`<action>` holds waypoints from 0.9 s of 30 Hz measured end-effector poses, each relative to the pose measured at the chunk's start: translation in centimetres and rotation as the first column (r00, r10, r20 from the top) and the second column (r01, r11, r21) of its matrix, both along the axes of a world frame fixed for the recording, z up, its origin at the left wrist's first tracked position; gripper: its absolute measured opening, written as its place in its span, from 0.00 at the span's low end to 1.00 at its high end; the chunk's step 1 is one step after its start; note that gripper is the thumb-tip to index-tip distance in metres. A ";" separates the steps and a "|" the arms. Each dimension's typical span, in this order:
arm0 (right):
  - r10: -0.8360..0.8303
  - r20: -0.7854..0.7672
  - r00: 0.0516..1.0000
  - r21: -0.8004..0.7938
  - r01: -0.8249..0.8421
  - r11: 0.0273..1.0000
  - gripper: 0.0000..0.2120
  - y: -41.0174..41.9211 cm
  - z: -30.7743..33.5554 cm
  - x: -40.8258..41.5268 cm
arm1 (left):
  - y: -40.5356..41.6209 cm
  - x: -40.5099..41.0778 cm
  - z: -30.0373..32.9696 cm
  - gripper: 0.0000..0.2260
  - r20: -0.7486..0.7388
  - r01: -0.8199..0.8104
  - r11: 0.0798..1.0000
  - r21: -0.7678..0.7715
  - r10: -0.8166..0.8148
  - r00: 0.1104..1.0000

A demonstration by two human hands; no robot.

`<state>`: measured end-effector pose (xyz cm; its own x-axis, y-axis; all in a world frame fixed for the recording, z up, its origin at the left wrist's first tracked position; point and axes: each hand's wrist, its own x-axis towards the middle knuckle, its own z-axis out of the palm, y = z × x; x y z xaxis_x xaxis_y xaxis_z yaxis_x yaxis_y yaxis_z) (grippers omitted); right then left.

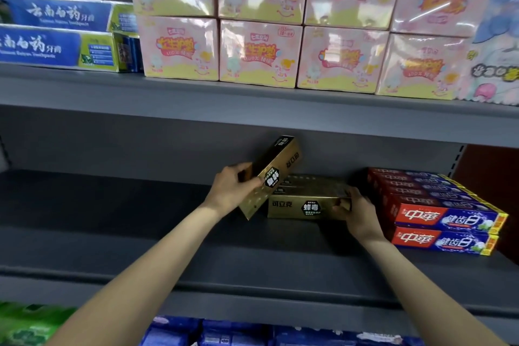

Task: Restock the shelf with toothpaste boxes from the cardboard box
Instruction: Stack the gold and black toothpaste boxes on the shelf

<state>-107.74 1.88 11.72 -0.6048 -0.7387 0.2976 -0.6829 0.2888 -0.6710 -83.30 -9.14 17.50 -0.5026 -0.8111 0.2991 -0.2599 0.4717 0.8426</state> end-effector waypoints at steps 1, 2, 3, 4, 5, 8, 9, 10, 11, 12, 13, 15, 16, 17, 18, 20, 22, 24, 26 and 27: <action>-0.009 -0.001 1.000 0.039 0.010 0.999 0.22 0.0 0.0 0.1 | 0.0 0.0 0.0 0.21 -0.001 0.006 1.000 0.001 -0.006 1.000; -0.019 -0.018 1.000 0.072 0.020 0.997 0.22 -0.1 -0.1 0.2 | 0.0 0.1 -0.1 0.21 0.001 0.014 1.000 0.003 -0.014 1.000; -0.037 -0.050 0.998 0.101 0.041 0.994 0.22 0.0 -0.1 0.3 | 0.1 0.2 -0.1 0.22 0.002 0.023 1.000 0.004 -0.023 1.000; -0.056 -0.098 0.994 0.117 0.067 0.991 0.22 0.0 -0.1 0.3 | 0.1 0.2 -0.1 0.22 0.011 0.033 0.999 0.002 -0.033 0.999; -0.080 -0.155 0.985 0.134 0.101 0.986 0.22 0.1 0.1 0.5 | 0.2 0.2 -0.2 0.22 0.019 0.046 0.999 -0.005 -0.046 0.999; -0.085 -0.275 0.958 0.073 0.109 0.991 0.23 0.0 0.9 1.6 | 0.5 0.1 -0.3 0.25 0.046 0.088 0.996 -0.014 -0.087 0.995; -0.052 -0.238 0.970 0.017 0.058 0.998 0.22 -0.1 1.6 2.1 | 0.5 0.0 -0.4 0.26 0.044 0.100 0.995 -0.016 -0.099 0.994; 0.002 -0.130 0.991 -0.064 -0.011 0.998 0.20 -0.2 2.3 2.8 | 0.5 -0.1 -0.5 0.27 0.051 0.115 0.993 -0.020 -0.114 0.992; 0.077 0.072 0.994 -0.143 -0.066 0.987 0.19 -0.2 3.4 3.7 | 0.5 -0.1 -0.5 0.27 0.060 0.135 0.990 -0.033 -0.132 0.989; 0.167 0.324 0.931 -0.212 -0.100 0.972 0.19 -0.2 4.4 4.5 | 0.6 -0.2 -0.5 0.27 0.079 0.158 0.986 -0.049 -0.153 0.985; 0.231 0.535 0.813 -0.249 -0.110 0.962 0.21 -0.3 5.2 5.1 | 0.7 -0.3 -0.4 0.26 0.096 0.184 0.981 -0.065 -0.177 0.979; 0.288 0.706 0.647 -0.266 -0.134 0.955 0.24 -0.5 6.3 5.6 | 1.0 -0.3 -0.2 0.25 0.121 0.230 0.969 -0.095 -0.218 0.968; 0.306 0.734 0.606 -0.291 -0.126 0.948 0.24 -0.6 6.5 5.7 | 1.1 -0.3 -0.1 0.25 0.132 0.247 0.963 -0.104 -0.233 0.964; 0.338 0.756 0.561 -0.339 -0.105 0.935 0.23 -0.8 6.6 5.8 | 1.0 -0.3 -0.1 0.25 0.135 0.261 0.959 -0.109 -0.246 0.960; 0.375 0.778 0.504 -0.394 -0.073 0.916 0.22 -0.8 6.5 5.7 | 0.9 -0.3 -0.2 0.25 0.135 0.268 0.957 -0.107 -0.253 0.958; 0.454 0.804 0.383 -0.488 -0.009 0.873 0.17 -0.8 6.2 5.6 | 0.5 0.0 -0.3 0.24 0.092 0.236 0.970 -0.053 -0.231 0.969; 0.503 0.809 0.304 -0.536 0.031 0.844 0.14 -0.7 5.7 5.4 | 0.1 0.5 -0.2 0.20 0.009 0.144 0.984 0.107 -0.146 0.989; 0.562 0.778 0.281 -0.590 0.020 0.807 0.10 -0.7 5.1 5.1 | -0.1 1.1 -0.1 0.15 -0.058 0.108 0.938 0.329 -0.094 0.994; 0.611 0.739 0.283 -0.634 -0.015 0.773 0.09 -0.7 4.6 4.9 | -0.1 1.5 -0.2 0.13 -0.106 0.149 0.869 0.471 -0.111 0.988; 0.620 0.731 0.285 -0.641 -0.025 0.767 0.09 -0.6 4.5 5.0 | -0.2 1.6 -0.3 0.12 -0.120 0.165 0.857 0.489 -0.122 0.985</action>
<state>-102.77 1.27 16.20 -0.4389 -0.8928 0.1008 0.4416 -0.3121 -0.8412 -81.68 -9.33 17.24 -0.6165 -0.7835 -0.0776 -0.1420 0.0137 0.9898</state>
